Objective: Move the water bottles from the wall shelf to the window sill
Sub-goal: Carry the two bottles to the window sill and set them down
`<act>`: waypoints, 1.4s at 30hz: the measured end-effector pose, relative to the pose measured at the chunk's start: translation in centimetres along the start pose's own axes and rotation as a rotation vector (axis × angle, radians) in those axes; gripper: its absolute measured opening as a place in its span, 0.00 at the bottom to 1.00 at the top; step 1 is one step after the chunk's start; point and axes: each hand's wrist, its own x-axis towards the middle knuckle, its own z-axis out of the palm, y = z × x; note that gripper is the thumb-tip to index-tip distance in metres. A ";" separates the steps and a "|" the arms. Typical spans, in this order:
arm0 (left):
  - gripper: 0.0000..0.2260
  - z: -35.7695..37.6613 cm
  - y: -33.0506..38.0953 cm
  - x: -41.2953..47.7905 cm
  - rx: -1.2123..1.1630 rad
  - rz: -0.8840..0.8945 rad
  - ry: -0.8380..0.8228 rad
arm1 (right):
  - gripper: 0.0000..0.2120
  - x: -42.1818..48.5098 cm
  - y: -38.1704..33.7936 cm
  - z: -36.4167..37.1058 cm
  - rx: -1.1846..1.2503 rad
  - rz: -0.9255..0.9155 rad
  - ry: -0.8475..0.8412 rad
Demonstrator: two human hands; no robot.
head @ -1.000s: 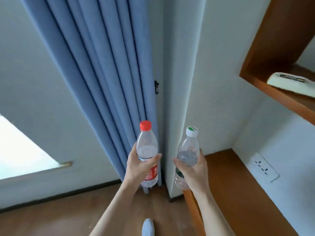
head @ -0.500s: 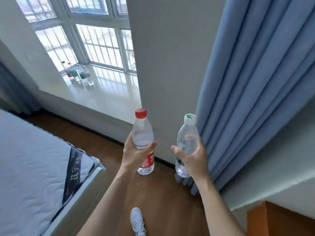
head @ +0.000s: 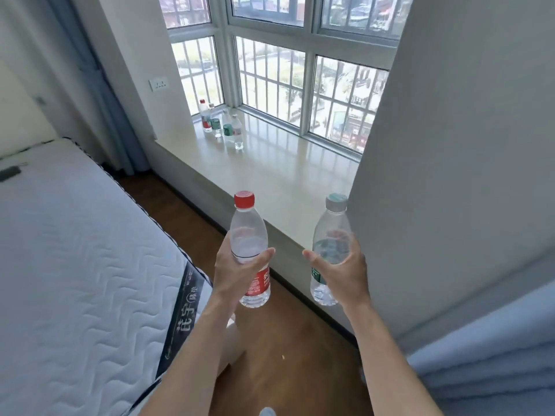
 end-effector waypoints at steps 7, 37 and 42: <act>0.25 -3.0 -1.8 8.1 0.059 -0.029 0.082 | 0.28 6.1 -0.3 6.9 0.009 -0.002 -0.079; 0.25 -7.6 -4.1 42.4 0.060 -0.208 0.621 | 0.27 43.9 -3.3 36.5 0.102 -0.061 -0.636; 0.25 -11.2 -5.8 47.1 0.077 -0.222 0.666 | 0.28 46.2 -3.7 42.9 0.082 -0.091 -0.725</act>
